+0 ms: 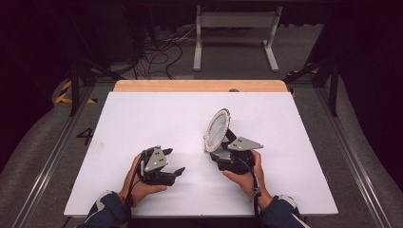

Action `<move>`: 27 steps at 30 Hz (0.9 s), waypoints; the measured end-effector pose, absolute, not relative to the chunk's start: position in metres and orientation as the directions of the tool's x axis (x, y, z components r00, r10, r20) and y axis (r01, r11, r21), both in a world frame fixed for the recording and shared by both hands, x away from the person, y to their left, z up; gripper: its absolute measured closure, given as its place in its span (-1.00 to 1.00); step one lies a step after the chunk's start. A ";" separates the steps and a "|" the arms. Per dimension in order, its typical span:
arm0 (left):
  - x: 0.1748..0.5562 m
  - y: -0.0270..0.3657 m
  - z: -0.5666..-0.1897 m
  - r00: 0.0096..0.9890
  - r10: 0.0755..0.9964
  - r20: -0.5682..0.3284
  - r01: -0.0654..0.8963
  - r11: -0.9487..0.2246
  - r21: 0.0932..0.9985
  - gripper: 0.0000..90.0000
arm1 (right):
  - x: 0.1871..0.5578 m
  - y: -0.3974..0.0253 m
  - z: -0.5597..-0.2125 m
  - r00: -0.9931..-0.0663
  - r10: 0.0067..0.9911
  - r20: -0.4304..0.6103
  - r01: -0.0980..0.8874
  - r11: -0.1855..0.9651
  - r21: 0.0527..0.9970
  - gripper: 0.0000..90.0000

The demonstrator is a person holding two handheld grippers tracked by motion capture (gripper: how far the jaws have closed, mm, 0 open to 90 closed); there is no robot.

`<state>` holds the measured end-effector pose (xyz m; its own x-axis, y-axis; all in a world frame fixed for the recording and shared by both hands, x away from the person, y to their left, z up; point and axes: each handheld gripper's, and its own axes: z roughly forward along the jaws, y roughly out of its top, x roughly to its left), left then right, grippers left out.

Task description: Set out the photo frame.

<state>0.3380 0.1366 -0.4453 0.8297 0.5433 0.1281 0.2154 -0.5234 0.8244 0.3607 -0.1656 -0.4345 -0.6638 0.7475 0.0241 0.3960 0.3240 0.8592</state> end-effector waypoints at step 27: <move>0.322 0.140 -0.463 0.863 0.482 0.152 0.224 -0.636 0.739 -0.57 | 0.383 -0.154 -0.442 -0.621 0.777 0.104 0.425 0.223 0.877 0.23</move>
